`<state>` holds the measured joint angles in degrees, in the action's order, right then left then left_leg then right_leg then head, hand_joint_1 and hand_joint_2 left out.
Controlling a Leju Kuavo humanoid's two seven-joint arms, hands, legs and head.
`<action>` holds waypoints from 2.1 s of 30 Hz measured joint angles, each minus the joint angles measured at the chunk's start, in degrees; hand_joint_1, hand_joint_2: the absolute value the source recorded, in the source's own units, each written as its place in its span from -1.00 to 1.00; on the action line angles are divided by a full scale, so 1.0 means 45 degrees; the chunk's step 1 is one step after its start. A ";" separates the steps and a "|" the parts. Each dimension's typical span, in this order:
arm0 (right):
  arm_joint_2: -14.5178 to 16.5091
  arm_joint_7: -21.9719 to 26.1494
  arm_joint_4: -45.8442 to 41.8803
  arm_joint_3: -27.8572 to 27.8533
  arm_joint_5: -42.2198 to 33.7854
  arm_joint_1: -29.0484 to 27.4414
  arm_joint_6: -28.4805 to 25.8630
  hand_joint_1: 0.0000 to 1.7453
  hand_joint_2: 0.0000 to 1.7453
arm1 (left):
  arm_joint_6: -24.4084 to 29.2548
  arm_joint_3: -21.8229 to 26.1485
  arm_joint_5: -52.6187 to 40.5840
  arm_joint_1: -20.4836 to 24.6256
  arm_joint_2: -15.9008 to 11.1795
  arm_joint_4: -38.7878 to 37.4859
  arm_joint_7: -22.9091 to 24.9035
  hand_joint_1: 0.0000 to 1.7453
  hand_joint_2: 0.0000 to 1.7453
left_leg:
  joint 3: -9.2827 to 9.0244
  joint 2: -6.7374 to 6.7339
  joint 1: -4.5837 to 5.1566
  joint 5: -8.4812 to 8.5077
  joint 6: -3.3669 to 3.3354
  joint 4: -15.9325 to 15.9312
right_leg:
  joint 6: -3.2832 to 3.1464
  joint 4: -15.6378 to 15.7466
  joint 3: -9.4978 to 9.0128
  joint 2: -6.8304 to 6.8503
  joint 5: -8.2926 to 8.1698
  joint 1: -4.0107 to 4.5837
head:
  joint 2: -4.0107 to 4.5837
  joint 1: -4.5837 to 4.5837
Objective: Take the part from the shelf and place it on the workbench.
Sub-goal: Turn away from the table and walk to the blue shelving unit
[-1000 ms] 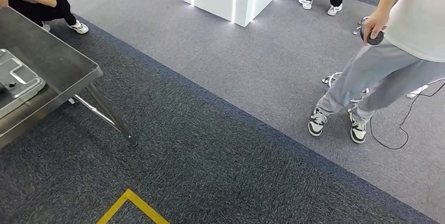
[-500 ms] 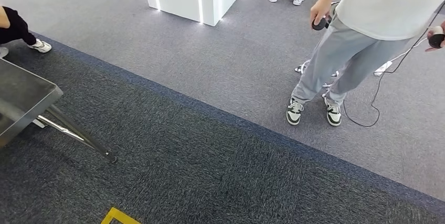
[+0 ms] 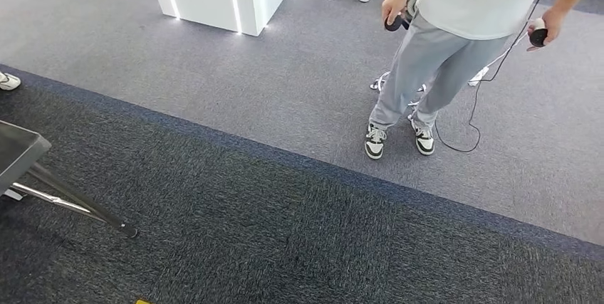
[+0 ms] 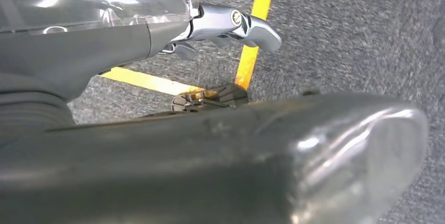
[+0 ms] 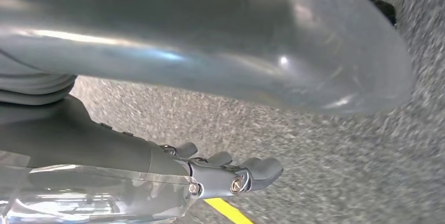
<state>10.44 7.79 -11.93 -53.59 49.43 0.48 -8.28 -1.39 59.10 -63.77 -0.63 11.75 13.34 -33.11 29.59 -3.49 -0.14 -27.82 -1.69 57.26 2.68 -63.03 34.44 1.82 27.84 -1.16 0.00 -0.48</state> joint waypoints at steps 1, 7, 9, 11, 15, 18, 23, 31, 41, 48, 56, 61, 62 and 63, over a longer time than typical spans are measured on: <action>-0.0012 -0.0159 -0.0003 -0.0040 0.0053 0.0021 -0.0086 -1.00 -1.00 | -0.0010 0.0000 -0.0055 0.0000 0.0000 -0.0001 0.0000 -1.00 -1.00 | -0.0032 -0.0085 0.0025 -0.0050 0.0075 0.0015 | -0.0071 0.0650 -0.0337 0.0177 -0.0200 0.0023 | 0.0000 -0.0007; -0.0071 -0.1058 -0.0015 -0.0364 0.0282 0.0059 -0.0428 -1.00 -1.00 | -0.0007 0.0004 -0.0258 0.0064 0.0001 -0.0007 0.0090 -1.00 -1.00 | -0.0016 -0.0007 -0.0042 -0.0625 0.0498 0.0610 | -0.0643 0.1230 -0.0576 -0.0156 -0.0338 0.0073 | 0.0000 -0.0035; -0.0103 -0.1144 -0.0024 -0.0436 0.0334 0.0078 -0.0457 -1.00 -1.00 | 0.0024 0.0005 -0.0285 0.0039 0.0001 -0.0012 0.0142 -1.00 -1.00 | 0.0731 0.0477 -0.0096 -0.1449 0.0559 0.2185 | -0.0772 0.1259 -0.0577 -0.0362 -0.0363 0.0096 | 0.0000 -0.0047; -0.0123 -0.1178 -0.0029 -0.0497 0.0353 0.0082 -0.0457 -1.00 -1.00 | 0.0045 0.0005 -0.0305 0.0009 0.0001 -0.0017 0.0177 -1.00 -1.00 | 0.1487 0.0634 -0.0110 -0.1892 0.0587 0.3627 | -0.0817 0.1243 -0.0569 -0.0624 -0.0356 0.0154 | 0.0000 -0.0050; -0.0123 -0.1183 -0.0029 -0.0582 0.0356 0.0083 -0.0457 -1.00 -1.00 | 0.0053 0.0008 -0.0313 -0.0010 0.0000 -0.0017 0.0193 -1.00 -1.00 | 0.0788 0.1005 -0.0102 -0.0363 0.0447 0.1617 | -0.0767 0.1151 -0.0612 -0.1186 -0.0306 0.0203 | 0.0000 -0.0047; -0.0122 -0.1185 -0.0029 -0.0591 0.0356 0.0090 -0.0457 -1.00 -1.00 | 0.0057 0.0010 -0.0317 0.0012 -0.0002 -0.0017 0.0197 -1.00 -1.00 | 0.0309 0.1393 -0.0041 0.0057 0.0294 0.0281 | -0.0579 0.1068 -0.0514 -0.1501 -0.0287 0.0192 | 0.0000 -0.0042; -0.0132 -0.1180 -0.0029 -0.0607 0.0393 0.0056 -0.0455 -1.00 -1.00 | 0.0153 0.0015 -0.0336 0.0037 0.0015 -0.0016 0.0283 -1.00 -1.00 | 0.0160 0.0879 -0.0089 0.0302 -0.0089 -0.0080 | -0.0290 0.0149 -0.0042 -0.0979 0.0301 0.0154 | 0.0000 -0.0006; -0.0130 -0.0939 -0.0029 -0.0687 0.0670 0.0105 -0.0305 -1.00 -1.00 | 0.0480 0.0019 -0.0733 0.0017 0.0018 -0.0019 0.0829 -1.00 -1.00 | 0.0099 -0.0023 -0.0031 0.0152 0.0071 -0.0031 | -0.0132 0.0242 -0.0156 0.0059 -0.0008 -0.0013 | 0.0000 0.0012; -0.0124 -0.0906 -0.0034 -0.0708 0.0846 0.0134 -0.0253 -1.00 -1.00 | 0.0538 0.0027 -0.0814 0.0015 0.0016 -0.0021 0.0997 -1.00 -1.00 | 0.1409 0.0626 -0.0113 -0.1937 0.0628 0.3373 | -0.0820 0.1132 -0.0578 -0.0536 -0.0220 0.0140 | 0.0000 -0.0047; -0.0079 -0.0906 -0.0034 -0.0709 0.0846 0.0133 -0.0252 -1.00 -1.00 | 0.0541 0.0038 -0.0811 -0.0008 0.0004 -0.0021 0.1002 -1.00 -1.00 | 0.0397 0.1363 0.0021 0.0167 0.0214 0.0391 | -0.0705 0.1032 -0.0701 -0.1484 -0.0085 0.0228 | 0.0000 -0.0042; -0.0075 -0.0911 -0.0034 -0.0755 0.1005 0.0098 -0.0236 -1.00 -1.00 | 0.0350 0.0044 -0.0970 0.0002 0.0001 -0.0024 0.1132 -1.00 -1.00 | 0.0198 0.0592 -0.0003 0.0389 -0.0108 -0.0114 | -0.0206 -0.1814 0.0765 -0.0570 0.1513 0.0136 | 0.0000 0.0012; -0.0102 -0.0911 -0.0034 -0.0781 0.1065 0.0094 -0.0227 -1.00 -1.00 | 0.0309 0.0044 -0.1026 0.0020 0.0017 -0.0030 0.1225 -1.00 -1.00 | 0.0233 0.0021 -0.0019 0.0308 0.0022 0.0043 | -0.0017 -0.0219 -0.0095 -0.0068 0.0344 -0.0042 | 0.0000 0.0016; -0.0106 -0.0911 -0.0034 -0.0782 0.1066 0.0105 -0.0224 -1.00 -1.00 | 0.0309 0.0044 -0.1027 0.0022 0.0018 -0.0030 0.1228 -1.00 -1.00 | 0.0241 -0.0045 -0.0004 0.0269 0.0096 0.0112 | -0.0063 0.0459 -0.0433 0.0088 0.0072 -0.0030 | 0.0000 0.0010; -0.0106 -0.0912 -0.0034 -0.0784 0.1071 0.0113 -0.0216 -1.00 -1.00 | 0.0309 0.0044 -0.1027 0.0027 0.0017 -0.0030 0.1230 -1.00 -1.00 | 0.0248 -0.0112 0.0017 0.0249 0.0176 0.0169 | -0.0133 0.0828 -0.0591 0.0193 -0.0059 -0.0001 | 0.0000 0.0004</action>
<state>9.96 3.69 -12.09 -57.12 54.25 0.99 -9.26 0.00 59.30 -68.39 -0.50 11.83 13.20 -27.58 30.70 -3.99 -0.06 -26.70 -0.90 58.02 2.08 -59.31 31.78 2.69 27.57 -1.16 0.00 -0.46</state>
